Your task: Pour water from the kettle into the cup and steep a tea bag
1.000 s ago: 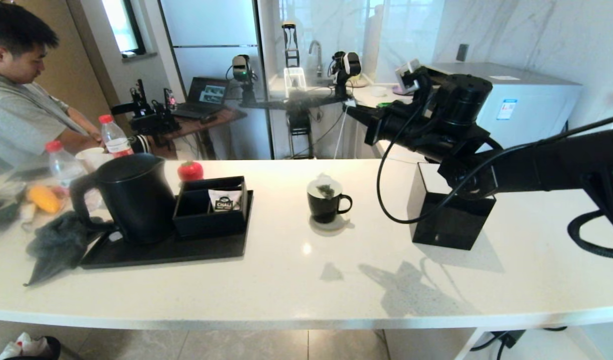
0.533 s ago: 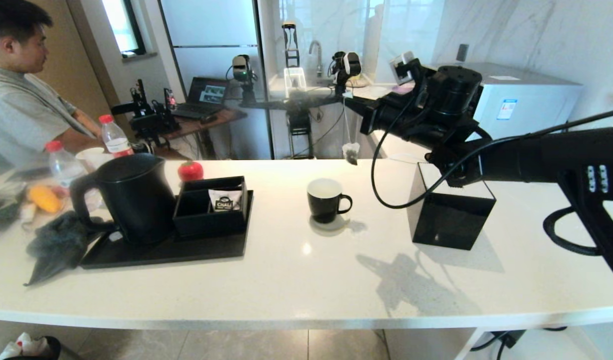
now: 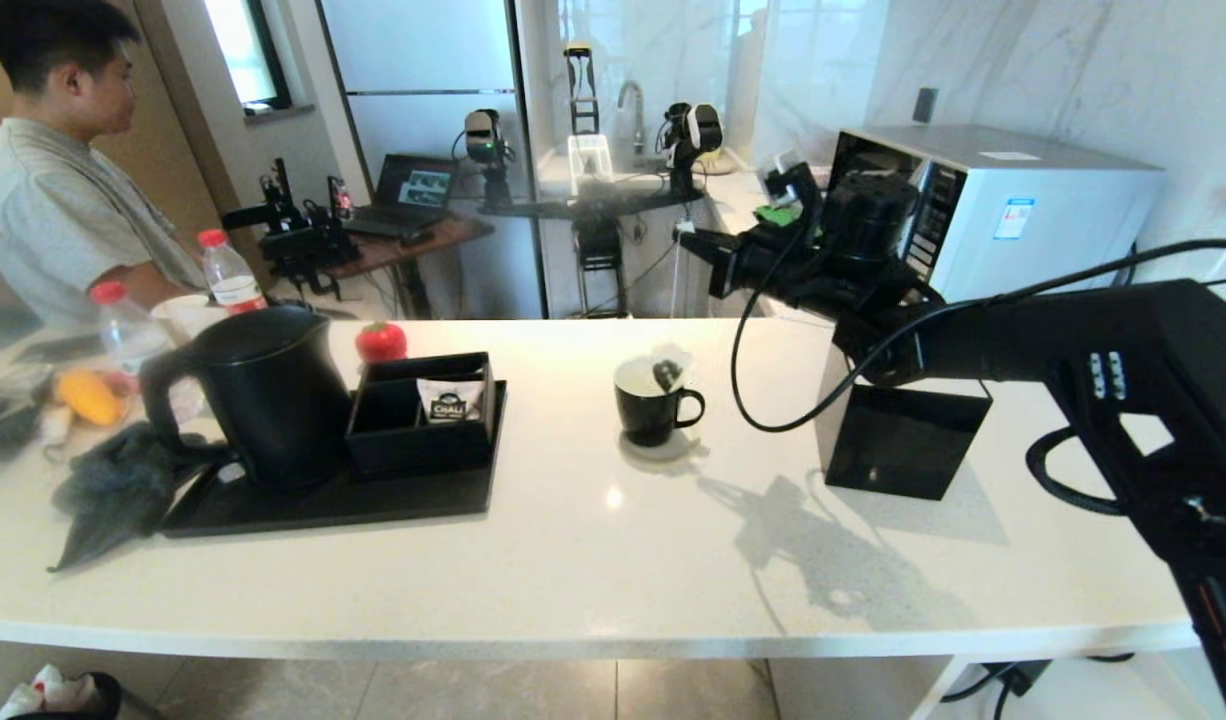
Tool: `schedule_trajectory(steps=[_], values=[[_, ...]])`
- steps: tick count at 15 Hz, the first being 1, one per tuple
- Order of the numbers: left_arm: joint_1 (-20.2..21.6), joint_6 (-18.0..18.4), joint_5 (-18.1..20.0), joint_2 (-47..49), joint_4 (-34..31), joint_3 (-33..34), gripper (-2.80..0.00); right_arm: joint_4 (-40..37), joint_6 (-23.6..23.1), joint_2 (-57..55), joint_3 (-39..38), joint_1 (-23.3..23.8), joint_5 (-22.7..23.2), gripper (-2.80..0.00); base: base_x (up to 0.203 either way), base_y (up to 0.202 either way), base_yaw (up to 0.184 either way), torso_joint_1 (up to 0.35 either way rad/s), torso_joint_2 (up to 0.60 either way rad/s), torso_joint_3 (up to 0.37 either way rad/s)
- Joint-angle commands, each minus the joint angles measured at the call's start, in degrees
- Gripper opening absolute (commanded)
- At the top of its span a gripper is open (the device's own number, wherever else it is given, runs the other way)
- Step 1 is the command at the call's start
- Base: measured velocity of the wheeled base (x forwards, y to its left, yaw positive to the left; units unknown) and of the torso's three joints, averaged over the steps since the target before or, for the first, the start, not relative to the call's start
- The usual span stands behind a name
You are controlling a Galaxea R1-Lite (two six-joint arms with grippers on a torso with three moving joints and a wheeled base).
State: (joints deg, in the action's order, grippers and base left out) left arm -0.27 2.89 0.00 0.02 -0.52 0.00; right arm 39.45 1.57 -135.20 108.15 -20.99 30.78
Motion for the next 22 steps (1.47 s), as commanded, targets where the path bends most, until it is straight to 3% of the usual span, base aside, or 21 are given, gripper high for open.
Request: schedule_trajectory(steps=[1,10,13,17,22], values=[[0.00,0.01,0.00,-0.02,0.00,0.00,-2.80,0.26,0.01,-1.84,0.13,-0.10,0.24,-2.80,0.000,0.000,0.000,0.000,0.00,0.000],[0.00,-0.08,0.00,-0.02,0.00,0.00,-2.80,0.94,-0.25,-2.50,-1.65,-1.25,0.24,-2.80,0.000,0.000,0.000,0.000,0.00,0.000],[0.00,-0.08,0.00,-0.02,0.00,0.00,-2.80,2.44,-3.95,-2.52,-8.92,-2.09,0.36,-2.80,0.000,0.000,0.000,0.000,0.00,0.000],[0.00,-0.08,0.00,-0.02,0.00,0.00,-2.80,8.71,-5.35,-3.05,-17.71,-3.88,0.25,-2.80,0.000,0.000,0.000,0.000,0.00,0.000],[0.00,-0.08,0.00,-0.02,0.00,0.00,-2.80,7.77,-5.35,-1.85,-13.02,-3.88,0.14,-2.80,0.000,0.000,0.000,0.000,0.00,0.000]])
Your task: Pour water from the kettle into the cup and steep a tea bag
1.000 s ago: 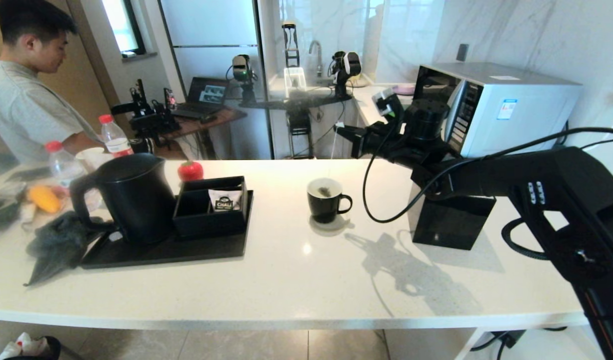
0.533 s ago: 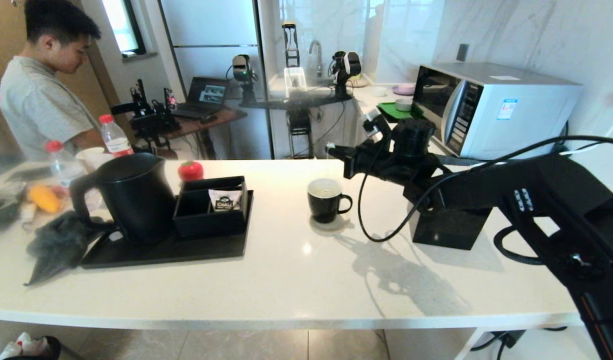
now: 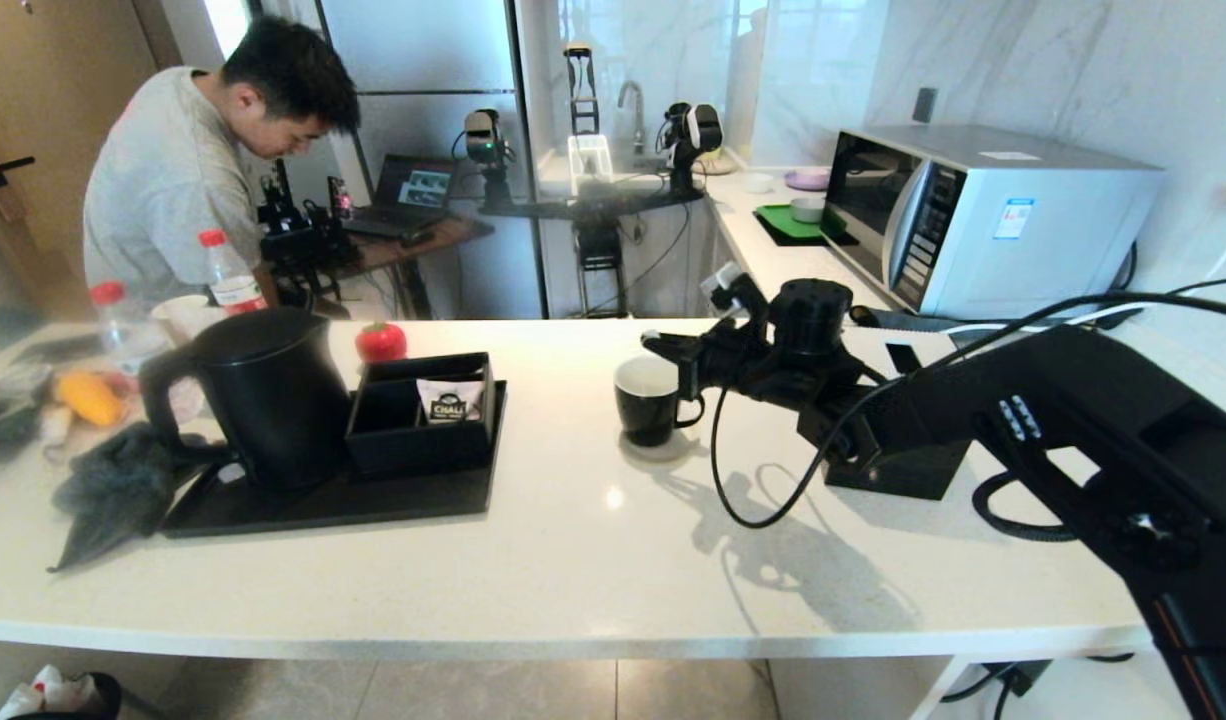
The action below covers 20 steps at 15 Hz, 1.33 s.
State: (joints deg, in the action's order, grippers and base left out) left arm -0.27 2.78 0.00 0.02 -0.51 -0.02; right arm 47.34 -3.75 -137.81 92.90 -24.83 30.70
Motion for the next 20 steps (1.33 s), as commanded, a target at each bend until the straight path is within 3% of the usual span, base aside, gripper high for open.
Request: schedule_trajectory(steps=[1,6,13,20], values=[[0.00,0.03,0.00,-0.02,-0.01,0.02,-2.80,-1.07,-0.03,1.14,4.21,-0.04,0.18,-2.80,0.000,0.000,0.000,0.000,0.00,0.000],[0.00,0.03,0.00,-0.02,-0.01,0.02,-2.80,-9.21,-0.09,2.15,15.56,0.13,0.07,-2.80,0.000,0.000,0.000,0.000,0.00,0.000],[0.00,0.03,0.00,-0.02,-0.01,0.02,-2.80,-10.13,-2.68,1.40,14.82,0.05,0.07,-2.80,0.000,0.000,0.000,0.000,0.00,0.000],[0.00,0.03,0.00,-0.02,-0.01,0.02,-2.80,-7.06,-7.14,-1.82,8.85,-0.42,0.33,-2.80,0.000,0.000,0.000,0.000,0.00,0.000]])
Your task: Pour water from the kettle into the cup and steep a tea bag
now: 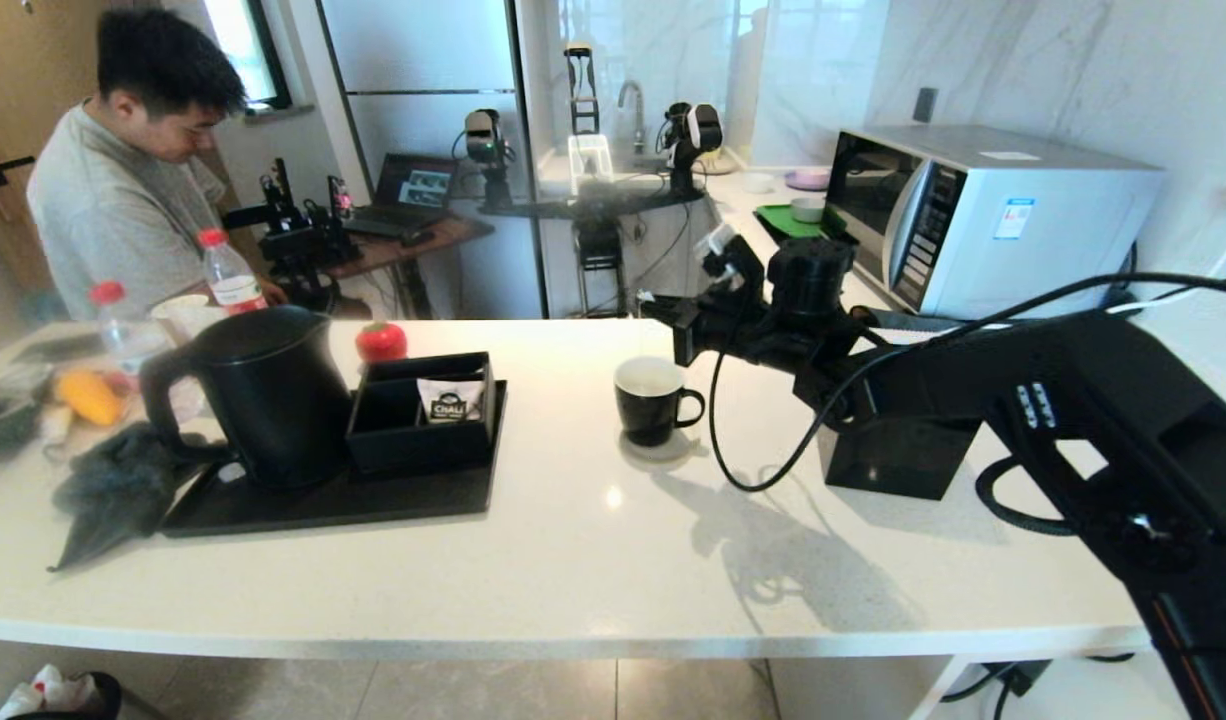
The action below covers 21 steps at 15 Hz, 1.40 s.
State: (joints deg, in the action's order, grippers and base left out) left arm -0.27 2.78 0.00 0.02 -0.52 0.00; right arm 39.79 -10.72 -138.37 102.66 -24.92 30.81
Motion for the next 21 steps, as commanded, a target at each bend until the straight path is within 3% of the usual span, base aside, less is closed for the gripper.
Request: schedule_trajectory(steps=[1,8,13,21], values=[[0.00,0.03,0.00,-0.02,0.00,0.00,-2.80,1.07,-0.18,-1.81,-1.14,-0.39,0.22,-2.80,0.000,0.000,0.000,0.000,0.00,0.000],[0.00,0.03,0.00,-0.02,0.00,0.00,-2.80,0.02,0.06,0.13,0.57,-0.20,0.05,-2.80,0.000,0.000,0.000,0.000,0.00,0.000],[0.00,0.03,0.00,-0.02,0.00,0.00,-2.80,-7.68,0.09,2.72,9.13,0.57,-0.01,-2.80,0.000,0.000,0.000,0.000,0.00,0.000],[0.00,0.03,0.00,-0.02,0.00,0.00,-2.80,-9.52,-0.46,4.82,8.92,1.01,-0.13,-2.80,0.000,0.000,0.000,0.000,0.00,0.000]])
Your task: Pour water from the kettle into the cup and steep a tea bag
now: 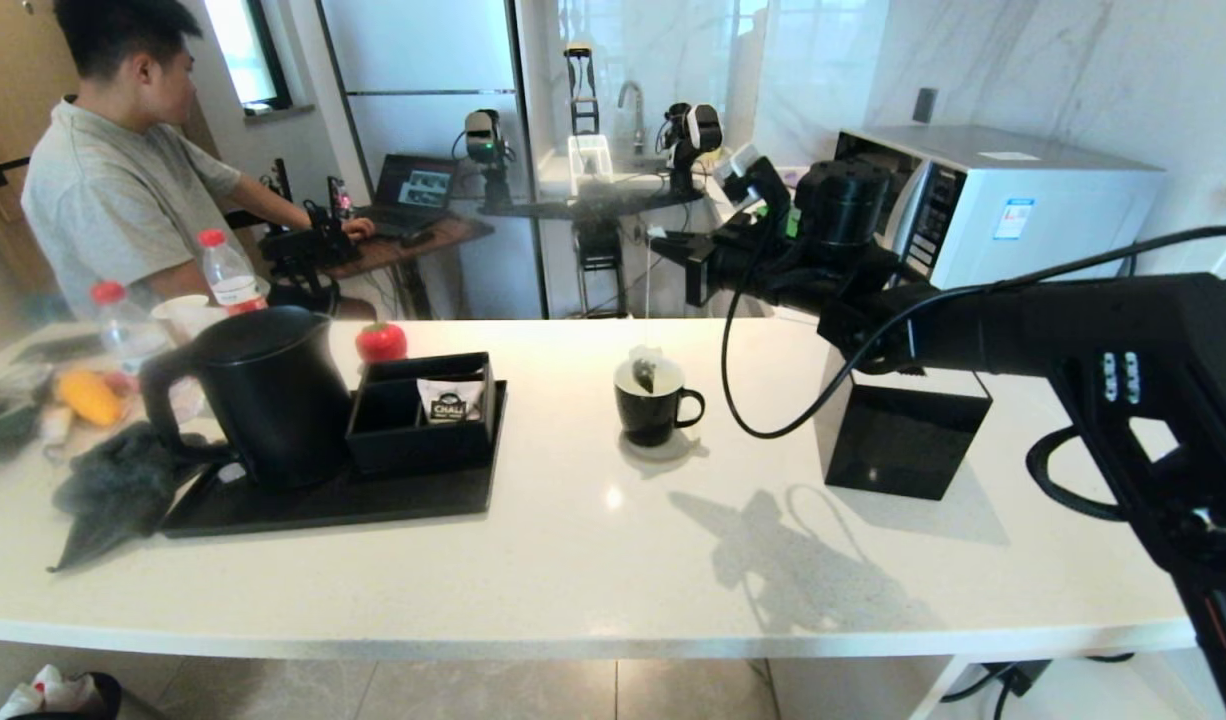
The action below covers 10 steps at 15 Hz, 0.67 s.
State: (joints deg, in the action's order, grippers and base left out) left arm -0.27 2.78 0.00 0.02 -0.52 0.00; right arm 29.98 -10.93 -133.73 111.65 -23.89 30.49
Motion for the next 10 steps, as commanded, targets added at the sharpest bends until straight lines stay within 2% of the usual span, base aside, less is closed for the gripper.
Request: schedule_trajectory(steps=[1,6,10], values=[[0.00,0.03,0.00,-0.02,-0.01,0.00,-2.80,0.53,-0.32,0.02,-0.36,-0.01,0.18,-2.80,0.000,0.000,0.000,0.000,0.00,0.000],[0.00,0.03,0.00,-0.02,-0.01,0.00,-2.80,5.17,-1.49,-2.12,-4.90,-0.02,0.24,-2.80,0.000,0.000,0.000,0.000,0.00,0.000],[0.00,0.03,0.00,-0.02,-0.01,0.00,-2.80,12.13,-1.50,-2.24,-14.77,-0.14,0.27,-2.80,0.000,0.000,0.000,0.000,0.00,0.000]])
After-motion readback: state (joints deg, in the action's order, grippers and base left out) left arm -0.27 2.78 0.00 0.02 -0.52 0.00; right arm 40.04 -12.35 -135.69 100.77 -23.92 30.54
